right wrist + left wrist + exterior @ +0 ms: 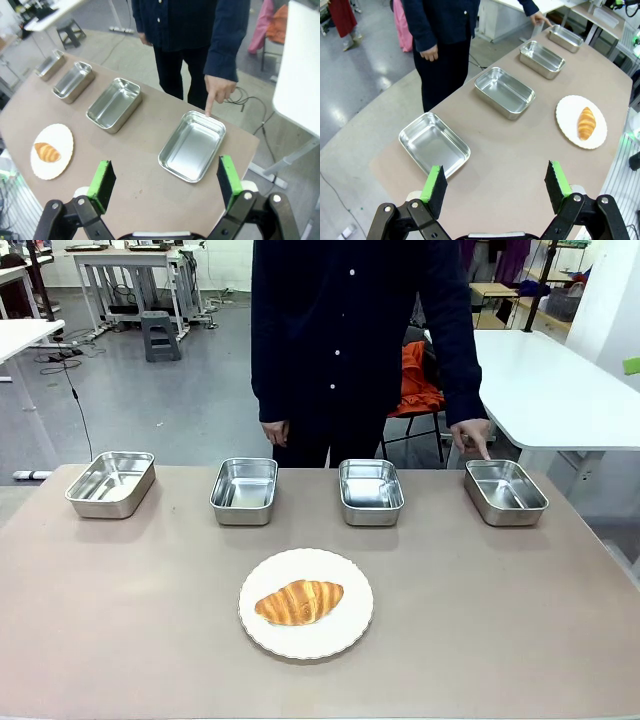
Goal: Place the bread in the container.
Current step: Place the Butter Roll into the Airtight Container indicated by the human.
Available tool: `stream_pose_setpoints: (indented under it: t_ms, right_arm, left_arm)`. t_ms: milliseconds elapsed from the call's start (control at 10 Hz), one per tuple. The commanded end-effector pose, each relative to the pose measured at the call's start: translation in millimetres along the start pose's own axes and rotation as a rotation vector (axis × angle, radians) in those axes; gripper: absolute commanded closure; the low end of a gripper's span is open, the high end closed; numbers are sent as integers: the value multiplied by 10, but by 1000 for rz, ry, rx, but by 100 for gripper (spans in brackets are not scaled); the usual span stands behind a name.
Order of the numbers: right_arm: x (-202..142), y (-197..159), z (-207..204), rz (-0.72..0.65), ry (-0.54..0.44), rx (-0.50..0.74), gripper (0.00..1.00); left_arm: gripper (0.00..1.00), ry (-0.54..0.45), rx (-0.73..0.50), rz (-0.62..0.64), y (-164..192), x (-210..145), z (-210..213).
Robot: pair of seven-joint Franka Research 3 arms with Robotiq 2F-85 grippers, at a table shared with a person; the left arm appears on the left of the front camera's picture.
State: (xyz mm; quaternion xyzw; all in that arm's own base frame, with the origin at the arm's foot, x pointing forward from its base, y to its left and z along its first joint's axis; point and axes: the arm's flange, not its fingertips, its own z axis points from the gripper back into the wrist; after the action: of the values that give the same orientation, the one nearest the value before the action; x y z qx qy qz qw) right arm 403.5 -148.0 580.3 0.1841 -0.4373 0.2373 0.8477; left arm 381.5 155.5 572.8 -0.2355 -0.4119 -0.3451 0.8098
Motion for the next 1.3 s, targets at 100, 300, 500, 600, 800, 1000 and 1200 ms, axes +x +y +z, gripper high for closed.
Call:
stream_pose_setpoints:
  t_ms: [100, 300, 500, 600, 800, 1000, 1200]
  right_arm:
    - [451, 602, -294, 96, 58, -19, 0]
    - [692, 1191, -631, 159, 135, -20, 0]
    - [723, 1892, -907, 225, 236, -26, 0]
    - [668, 2190, -1032, 278, 277, -32, 0]
    - [305, 2838, -1340, 421, 395, 1, 0]
    - [-147, 3191, -1616, 544, 532, 86, 0]
    - [-564, 3298, -1791, 615, 617, 147, 0]
  left_arm:
    - [0, -9, -1, -1, -5, 0, 9]
    - [0, -9, -1, -1, -5, 0, 9]
    - [0, -9, -1, -1, -5, 0, 9]
    - [0, -9, -1, -1, -5, 0, 9]
    - [0, -9, -1, -1, -5, 0, 9]
    - [0, -9, -1, -1, -5, 0, 9]
    - [0, -9, -1, -1, -5, 0, 9]
